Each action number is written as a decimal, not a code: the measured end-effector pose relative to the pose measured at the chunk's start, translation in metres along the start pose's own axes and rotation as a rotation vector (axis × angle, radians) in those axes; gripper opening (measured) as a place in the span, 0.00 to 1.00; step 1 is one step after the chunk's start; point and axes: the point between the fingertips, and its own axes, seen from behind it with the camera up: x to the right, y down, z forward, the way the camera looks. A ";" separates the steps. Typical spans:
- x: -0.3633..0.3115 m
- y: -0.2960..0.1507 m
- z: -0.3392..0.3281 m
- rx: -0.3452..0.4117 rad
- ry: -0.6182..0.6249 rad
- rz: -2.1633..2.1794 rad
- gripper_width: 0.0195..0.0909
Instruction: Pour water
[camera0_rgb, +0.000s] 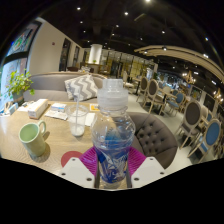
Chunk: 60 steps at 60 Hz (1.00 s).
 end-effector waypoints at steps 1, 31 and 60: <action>0.001 -0.004 -0.001 0.004 0.011 -0.022 0.23; -0.066 -0.173 -0.039 0.217 0.443 -1.143 0.23; -0.133 -0.129 -0.009 0.054 0.504 -1.901 0.22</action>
